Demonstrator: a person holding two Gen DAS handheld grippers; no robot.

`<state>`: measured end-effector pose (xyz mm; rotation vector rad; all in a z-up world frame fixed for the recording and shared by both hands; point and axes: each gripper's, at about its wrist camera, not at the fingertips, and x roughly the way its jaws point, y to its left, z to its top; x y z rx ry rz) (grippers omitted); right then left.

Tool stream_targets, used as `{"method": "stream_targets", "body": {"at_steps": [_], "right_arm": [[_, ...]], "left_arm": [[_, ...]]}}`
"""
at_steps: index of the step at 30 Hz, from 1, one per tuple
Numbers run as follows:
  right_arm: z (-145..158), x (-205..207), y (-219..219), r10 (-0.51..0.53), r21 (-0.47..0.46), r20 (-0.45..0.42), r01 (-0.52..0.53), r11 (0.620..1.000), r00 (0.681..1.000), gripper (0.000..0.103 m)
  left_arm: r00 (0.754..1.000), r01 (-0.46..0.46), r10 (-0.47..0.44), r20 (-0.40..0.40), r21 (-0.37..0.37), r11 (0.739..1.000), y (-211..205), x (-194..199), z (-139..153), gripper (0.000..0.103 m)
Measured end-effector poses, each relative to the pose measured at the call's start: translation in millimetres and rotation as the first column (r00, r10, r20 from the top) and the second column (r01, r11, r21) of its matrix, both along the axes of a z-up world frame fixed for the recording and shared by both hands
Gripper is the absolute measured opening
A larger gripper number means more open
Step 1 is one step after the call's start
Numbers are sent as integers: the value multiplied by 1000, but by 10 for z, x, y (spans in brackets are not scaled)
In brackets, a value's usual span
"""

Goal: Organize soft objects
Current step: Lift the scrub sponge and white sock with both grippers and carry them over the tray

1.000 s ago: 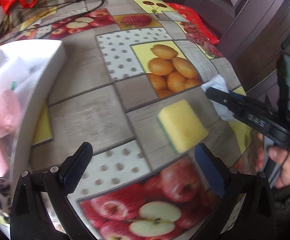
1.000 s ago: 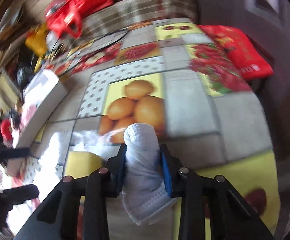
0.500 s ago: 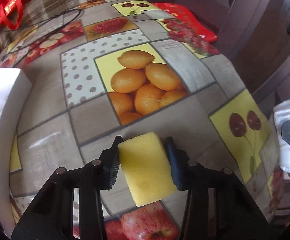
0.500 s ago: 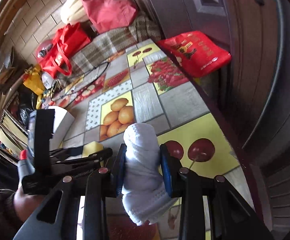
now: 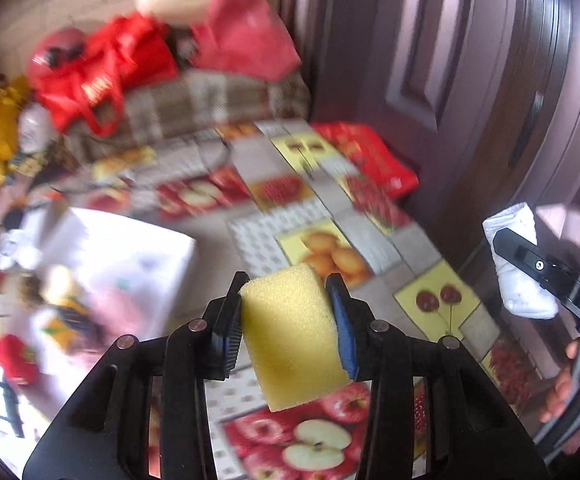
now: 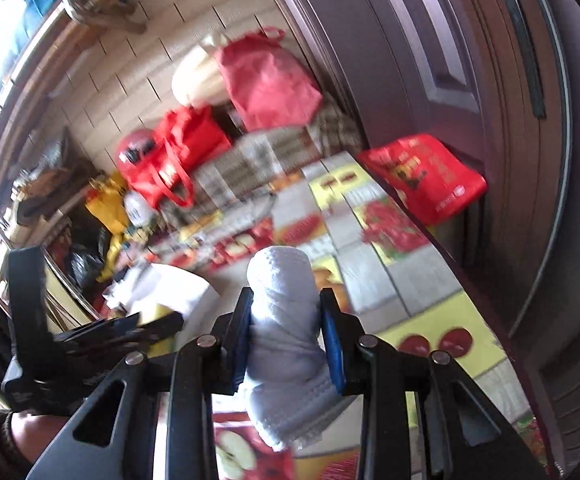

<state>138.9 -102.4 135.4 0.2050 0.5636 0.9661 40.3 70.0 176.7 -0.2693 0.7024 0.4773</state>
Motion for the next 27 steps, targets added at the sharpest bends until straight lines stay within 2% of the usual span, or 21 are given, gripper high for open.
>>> {"method": "stream_targets", "body": {"at_steps": [4, 7, 14, 19, 27], "right_arm": [[307, -232, 9, 5, 99, 61, -11, 995, 998, 31], [463, -408, 81, 6, 145, 95, -19, 989, 995, 31], [680, -844, 375, 28, 135, 137, -47, 990, 990, 31], [835, -1134, 471, 28, 140, 191, -55, 989, 981, 32], [894, -1348, 544, 4, 149, 218, -38, 988, 976, 32]], "left_arm": [[994, -69, 64, 84, 52, 996, 126, -579, 412, 39], [986, -109, 100, 131, 65, 992, 242, -973, 564, 39], [964, -171, 154, 215, 63, 983, 491, -1652, 763, 39], [953, -186, 166, 255, 54, 981, 623, -1952, 842, 39], [954, -162, 137, 268, 75, 984, 712, -2084, 911, 39]]}}
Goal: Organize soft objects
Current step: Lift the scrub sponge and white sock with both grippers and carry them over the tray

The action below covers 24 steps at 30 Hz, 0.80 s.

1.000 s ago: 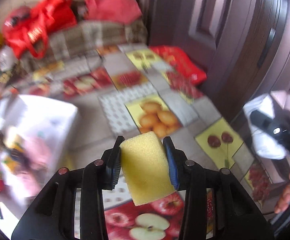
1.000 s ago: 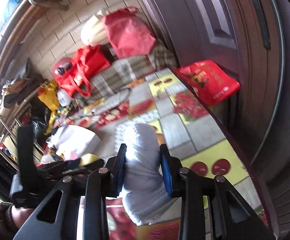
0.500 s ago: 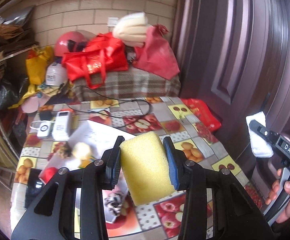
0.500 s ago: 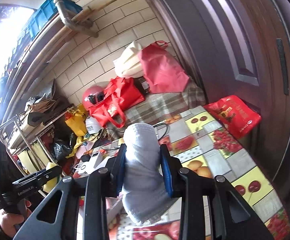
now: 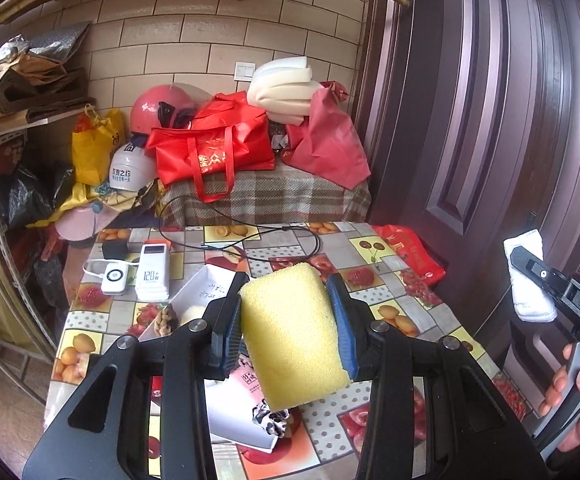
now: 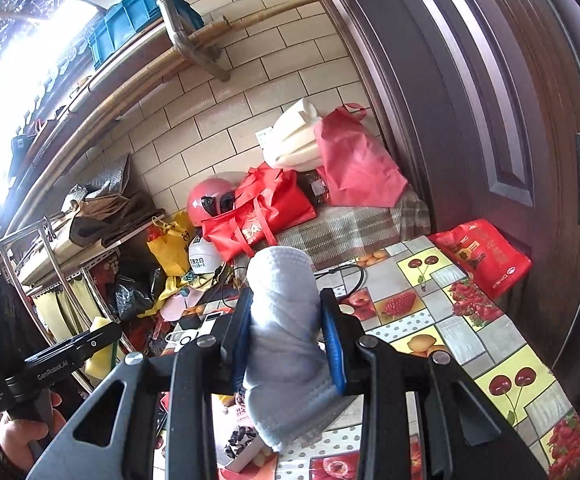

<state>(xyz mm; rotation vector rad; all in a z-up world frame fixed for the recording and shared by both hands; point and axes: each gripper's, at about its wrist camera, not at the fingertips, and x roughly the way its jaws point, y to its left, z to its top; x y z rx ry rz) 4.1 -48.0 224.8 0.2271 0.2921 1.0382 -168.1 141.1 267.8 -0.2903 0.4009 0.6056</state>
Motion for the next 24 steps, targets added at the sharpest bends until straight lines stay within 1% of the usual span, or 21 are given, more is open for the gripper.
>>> {"method": "stream_targets", "body": {"at_steps": [8, 12, 18, 24], "right_arm": [[13, -83, 55, -6, -12, 11, 6, 1000, 1000, 32], [13, -122, 116, -2, -35, 16, 3, 999, 1000, 32], [31, -189, 280, 24, -55, 20, -23, 998, 1000, 32], [12, -285, 542, 81, -66, 12, -80, 995, 997, 32]], "left_arm": [[1000, 27, -27, -15, -10, 1000, 50, 2, -47, 39], [1000, 28, -28, -14, -12, 1000, 59, -6, -57, 39], [1000, -23, 22, -14, -27, 999, 227, -187, -87, 39], [997, -79, 78, -26, -23, 997, 392, -455, -102, 39]]}}
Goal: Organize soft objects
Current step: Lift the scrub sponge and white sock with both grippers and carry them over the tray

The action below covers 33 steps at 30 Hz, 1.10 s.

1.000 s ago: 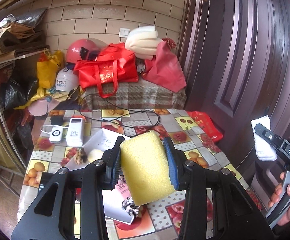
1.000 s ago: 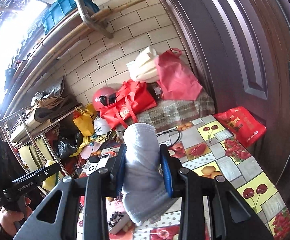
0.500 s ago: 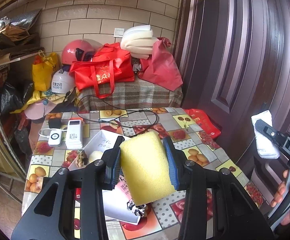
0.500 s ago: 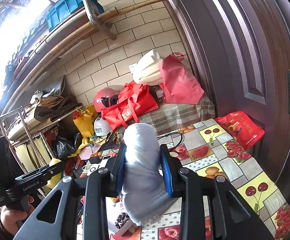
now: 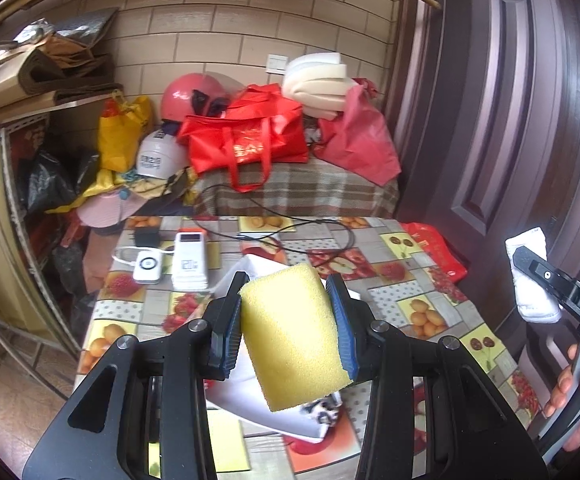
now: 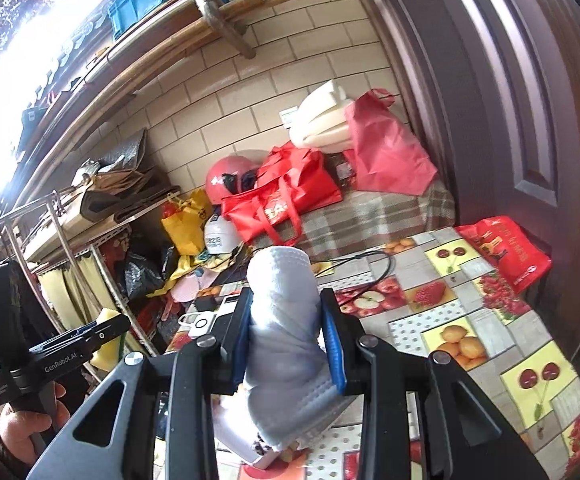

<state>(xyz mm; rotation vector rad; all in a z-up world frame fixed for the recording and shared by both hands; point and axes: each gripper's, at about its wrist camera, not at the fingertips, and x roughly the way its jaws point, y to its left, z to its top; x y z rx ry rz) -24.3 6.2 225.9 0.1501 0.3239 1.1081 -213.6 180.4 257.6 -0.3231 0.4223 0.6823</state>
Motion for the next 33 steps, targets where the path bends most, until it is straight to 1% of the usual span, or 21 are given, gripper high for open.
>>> {"method": "stream_targets", "body": {"at_steps": [9, 14, 25, 33], "right_arm": [[4, -248, 397, 95, -24, 10, -94, 995, 995, 32], [15, -330, 493, 118, -37, 19, -117, 992, 993, 32], [-32, -313, 556, 120, -60, 8, -120, 991, 993, 33], [-110, -255, 669, 124, -80, -20, -126, 989, 992, 33]], "left_arm": [[998, -58, 58, -2, -6, 998, 194, -317, -38, 39], [998, -58, 58, 1, -12, 998, 247, -366, -56, 39], [1000, -17, 17, -21, -29, 999, 301, -213, -154, 39], [999, -9, 7, -41, -52, 999, 393, -85, -243, 39]]}}
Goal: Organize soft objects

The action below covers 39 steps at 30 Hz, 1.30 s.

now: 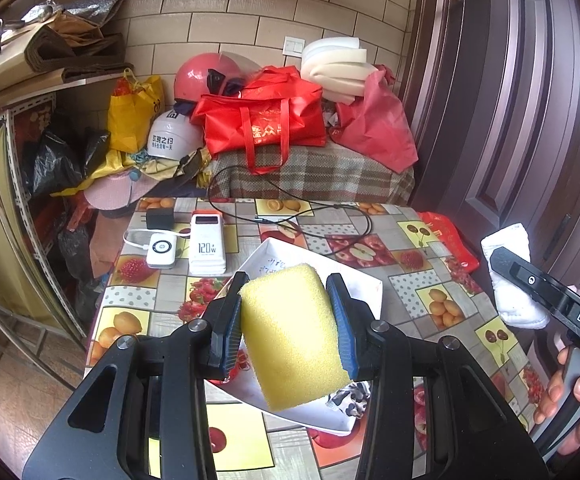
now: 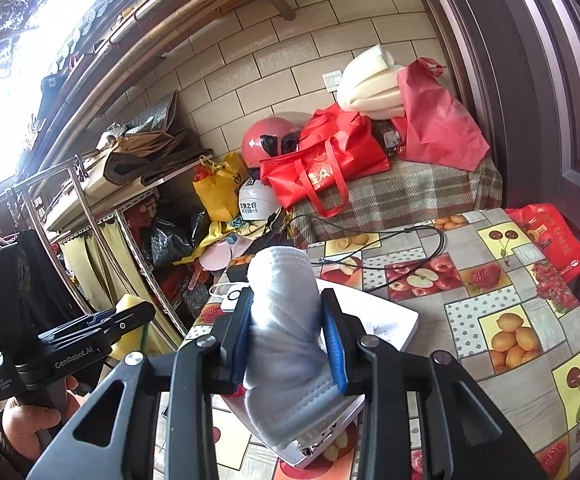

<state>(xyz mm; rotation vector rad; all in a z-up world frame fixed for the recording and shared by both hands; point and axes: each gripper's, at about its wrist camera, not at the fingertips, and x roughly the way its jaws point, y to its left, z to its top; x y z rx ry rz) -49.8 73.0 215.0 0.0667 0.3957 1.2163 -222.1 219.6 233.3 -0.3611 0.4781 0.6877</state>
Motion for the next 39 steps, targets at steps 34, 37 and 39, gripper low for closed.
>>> {"method": "stream_targets", "body": {"at_steps": [34, 37, 39], "right_arm": [[-1016, 578, 1011, 17, -273, -199, -72, 959, 980, 33], [-1128, 606, 1031, 0, -295, -227, -69, 953, 974, 61], [-1176, 634, 1027, -8, -295, -248, -67, 953, 969, 87]], "left_arm": [[923, 59, -139, -359, -226, 972, 672, 1153, -1714, 103], [921, 50, -134, -367, -229, 972, 682, 1154, -1768, 103], [920, 46, -129, -370, -224, 974, 676, 1141, -1764, 103]]}}
